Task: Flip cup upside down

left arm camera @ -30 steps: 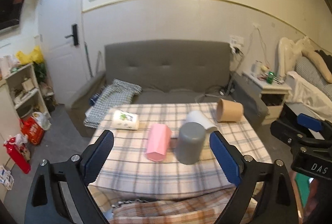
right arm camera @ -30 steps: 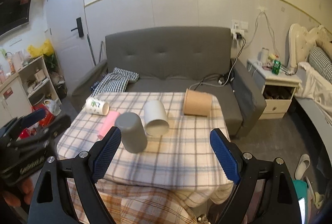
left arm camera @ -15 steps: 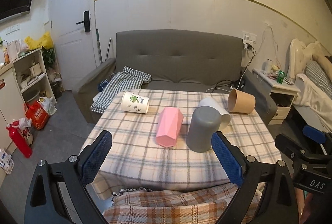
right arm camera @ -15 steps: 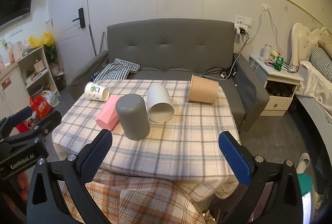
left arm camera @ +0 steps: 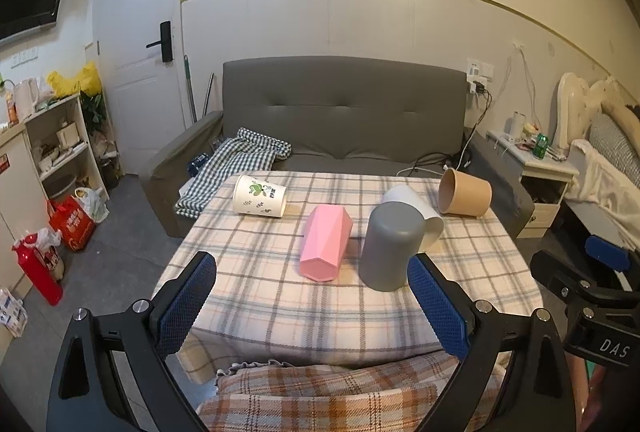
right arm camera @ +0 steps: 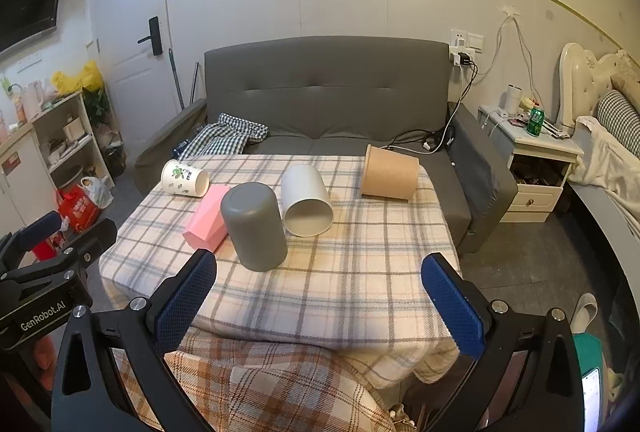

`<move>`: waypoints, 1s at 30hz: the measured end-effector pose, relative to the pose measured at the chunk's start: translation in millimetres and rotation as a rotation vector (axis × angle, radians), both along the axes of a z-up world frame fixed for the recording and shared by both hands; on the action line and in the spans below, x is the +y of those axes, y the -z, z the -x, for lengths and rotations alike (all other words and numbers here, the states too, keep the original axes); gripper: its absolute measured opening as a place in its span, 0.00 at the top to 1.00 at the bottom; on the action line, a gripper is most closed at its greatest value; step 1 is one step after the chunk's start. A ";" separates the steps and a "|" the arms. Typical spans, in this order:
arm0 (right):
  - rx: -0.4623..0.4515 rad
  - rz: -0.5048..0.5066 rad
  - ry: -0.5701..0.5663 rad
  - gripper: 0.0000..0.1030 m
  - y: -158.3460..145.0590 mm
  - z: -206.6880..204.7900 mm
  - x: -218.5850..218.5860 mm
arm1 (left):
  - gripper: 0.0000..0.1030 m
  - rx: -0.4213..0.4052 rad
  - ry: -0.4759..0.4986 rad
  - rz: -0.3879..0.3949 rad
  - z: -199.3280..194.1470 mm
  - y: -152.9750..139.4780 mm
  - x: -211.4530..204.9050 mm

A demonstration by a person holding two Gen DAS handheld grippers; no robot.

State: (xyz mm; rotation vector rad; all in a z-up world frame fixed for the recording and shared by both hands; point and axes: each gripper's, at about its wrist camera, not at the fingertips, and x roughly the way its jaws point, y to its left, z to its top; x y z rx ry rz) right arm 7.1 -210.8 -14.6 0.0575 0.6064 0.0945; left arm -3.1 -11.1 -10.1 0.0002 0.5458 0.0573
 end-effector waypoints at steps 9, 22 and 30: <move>0.001 0.002 -0.004 0.00 0.0 -0.3 0.1 | 0.04 0.017 0.011 0.005 -0.4 -1.1 -2.1; 0.005 0.005 -0.003 0.00 -0.2 -0.9 0.2 | 0.04 0.018 0.021 0.011 -2.2 -3.2 -1.7; 0.009 0.006 -0.001 0.00 -0.1 -1.6 -1.0 | 0.04 0.017 0.020 0.011 -2.0 -3.2 -1.8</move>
